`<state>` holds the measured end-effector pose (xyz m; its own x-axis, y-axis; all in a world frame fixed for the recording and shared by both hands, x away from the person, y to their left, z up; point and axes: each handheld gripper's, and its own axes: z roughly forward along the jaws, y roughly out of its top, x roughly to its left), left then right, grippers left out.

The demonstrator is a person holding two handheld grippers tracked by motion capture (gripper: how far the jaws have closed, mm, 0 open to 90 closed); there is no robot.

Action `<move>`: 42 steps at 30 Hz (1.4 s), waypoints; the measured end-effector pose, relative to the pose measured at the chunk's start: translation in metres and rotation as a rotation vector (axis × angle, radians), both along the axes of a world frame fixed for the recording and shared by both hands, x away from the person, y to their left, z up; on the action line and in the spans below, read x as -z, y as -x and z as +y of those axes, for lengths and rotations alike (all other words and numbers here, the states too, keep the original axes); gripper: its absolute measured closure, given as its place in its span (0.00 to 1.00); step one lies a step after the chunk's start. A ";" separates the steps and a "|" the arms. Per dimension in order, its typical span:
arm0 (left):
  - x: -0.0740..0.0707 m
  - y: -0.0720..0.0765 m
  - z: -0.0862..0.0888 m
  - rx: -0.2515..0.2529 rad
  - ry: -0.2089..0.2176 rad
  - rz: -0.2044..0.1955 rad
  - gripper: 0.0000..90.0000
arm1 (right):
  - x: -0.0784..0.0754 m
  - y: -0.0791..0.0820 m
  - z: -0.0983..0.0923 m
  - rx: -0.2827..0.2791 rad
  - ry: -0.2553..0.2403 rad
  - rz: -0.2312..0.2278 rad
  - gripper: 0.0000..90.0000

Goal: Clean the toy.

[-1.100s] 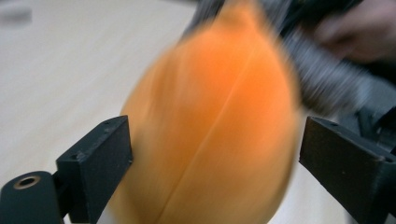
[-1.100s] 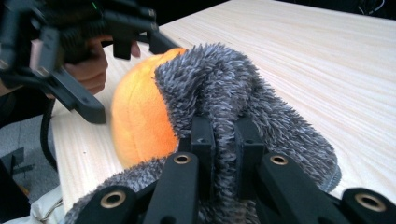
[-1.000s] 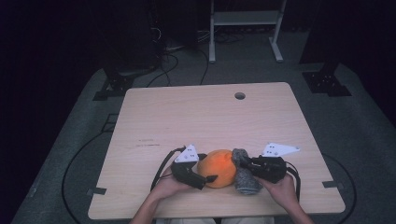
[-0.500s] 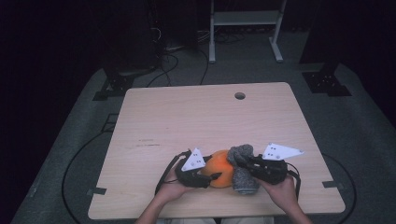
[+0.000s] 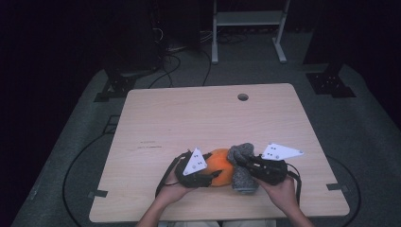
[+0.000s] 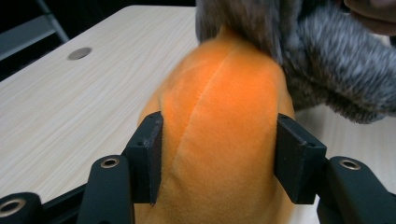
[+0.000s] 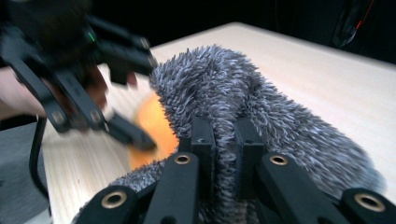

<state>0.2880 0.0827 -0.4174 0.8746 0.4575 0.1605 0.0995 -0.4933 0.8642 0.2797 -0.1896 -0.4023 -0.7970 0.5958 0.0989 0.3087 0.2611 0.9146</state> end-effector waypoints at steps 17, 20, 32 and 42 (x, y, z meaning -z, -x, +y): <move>0.004 -0.004 0.005 0.145 0.036 0.215 0.42 | 0.003 -0.003 -0.035 -0.012 -0.057 0.165 0.90; -0.002 -0.003 0.006 0.220 0.074 0.246 0.40 | -0.002 -0.002 -0.027 -0.053 -0.063 0.126 0.90; 0.014 -0.001 -0.010 0.115 -0.003 0.250 0.32 | 0.012 0.005 -0.025 -0.109 0.073 0.143 0.90; 0.016 0.002 -0.004 0.158 -0.027 0.237 0.40 | 0.016 0.000 -0.020 -0.121 0.116 0.115 0.90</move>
<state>0.2857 0.0790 -0.4329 0.9495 0.3104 -0.0464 0.2167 -0.5412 0.8125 0.2793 -0.2091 -0.4185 -0.8507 0.5093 0.1299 0.3696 0.4040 0.8368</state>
